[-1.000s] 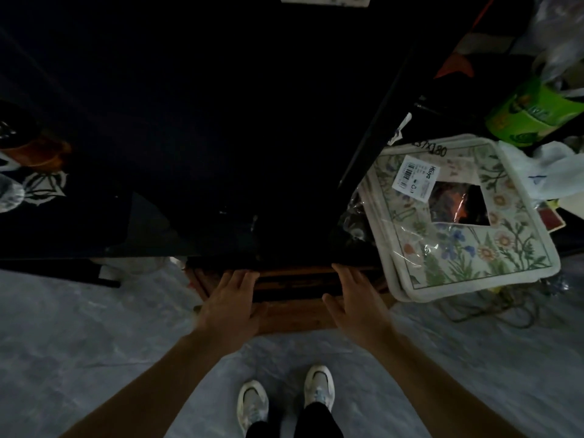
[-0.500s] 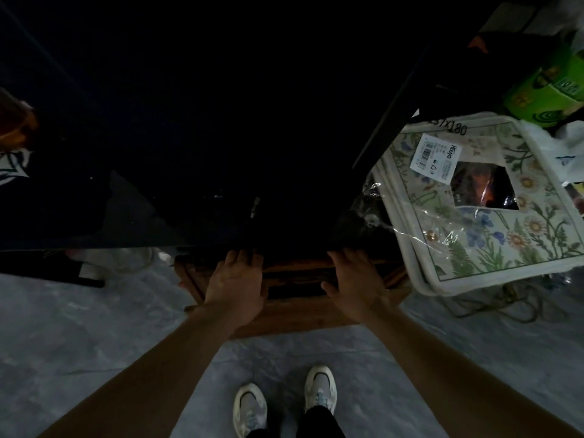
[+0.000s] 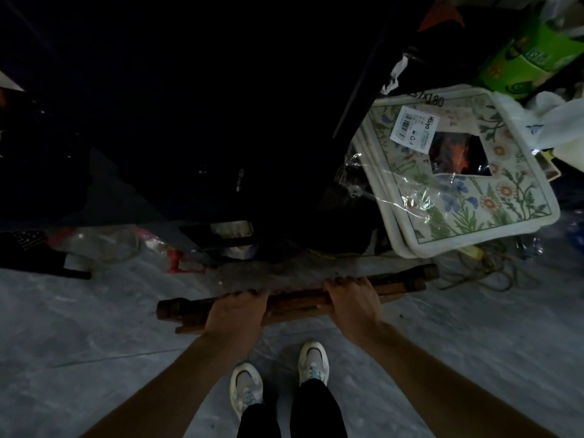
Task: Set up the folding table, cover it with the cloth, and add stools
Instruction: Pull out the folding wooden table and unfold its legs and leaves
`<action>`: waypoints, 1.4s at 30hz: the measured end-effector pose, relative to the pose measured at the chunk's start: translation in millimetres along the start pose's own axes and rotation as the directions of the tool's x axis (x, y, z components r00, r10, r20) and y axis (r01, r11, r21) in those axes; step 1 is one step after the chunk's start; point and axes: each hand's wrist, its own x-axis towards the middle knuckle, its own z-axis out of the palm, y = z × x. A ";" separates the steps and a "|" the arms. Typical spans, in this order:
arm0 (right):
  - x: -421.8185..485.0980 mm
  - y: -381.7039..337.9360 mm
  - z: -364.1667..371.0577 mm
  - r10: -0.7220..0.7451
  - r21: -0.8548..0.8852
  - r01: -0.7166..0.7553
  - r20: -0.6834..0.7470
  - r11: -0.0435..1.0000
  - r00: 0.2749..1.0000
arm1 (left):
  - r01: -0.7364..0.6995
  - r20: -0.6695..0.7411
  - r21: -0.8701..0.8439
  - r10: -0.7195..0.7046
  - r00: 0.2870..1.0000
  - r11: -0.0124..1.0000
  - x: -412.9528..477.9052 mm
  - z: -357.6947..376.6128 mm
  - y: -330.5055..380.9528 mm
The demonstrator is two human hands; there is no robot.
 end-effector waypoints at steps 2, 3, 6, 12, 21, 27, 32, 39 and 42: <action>-9.2 0.8 3.6 -0.006 0.014 0.006 0.006 1.000 1.000 | -0.014 0.043 -0.011 0.015 0.999 1.000 -5.9 0.1 2.2; -12.6 0.8 4.0 -0.005 0.022 0.004 0.015 1.000 1.000 | -0.017 0.059 -0.008 0.017 0.998 1.000 -8.6 0.0 3.3; -21.1 -1.6 4.2 -0.003 0.043 0.002 0.032 0.999 0.999 | -0.032 0.028 0.064 0.030 0.999 0.997 -18.0 2.8 5.4; -65.0 -7.2 -5.1 0.057 0.113 -0.055 -0.010 0.992 0.998 | -0.091 -0.073 0.053 0.095 0.993 0.994 -45.0 -7.8 9.6; -188.7 -22.9 -79.9 0.088 0.276 -0.066 -0.068 0.959 0.994 | -0.212 -0.237 0.160 0.246 0.940 0.964 -142.1 -98.6 36.5; -308.7 -43.7 -138.1 0.088 0.262 -0.025 -0.231 0.965 0.969 | -0.168 -0.369 0.285 0.270 0.889 0.944 -258.8 -165.6 71.9; -403.9 -61.9 -202.4 0.124 0.205 -0.049 -0.374 0.978 0.919 | -0.217 -0.418 0.319 0.342 0.842 0.923 -340.8 -230.2 97.3; -508.7 -84.1 -257.2 0.207 0.120 -0.169 -0.504 0.978 0.839 | -0.343 -0.482 0.400 0.513 0.710 0.850 -414.8 -287.6 120.5; -547.1 -97.0 -263.7 0.294 0.118 -0.273 -0.522 0.955 0.801 | -0.396 -0.494 0.447 0.590 0.638 0.802 -431.6 -299.0 128.1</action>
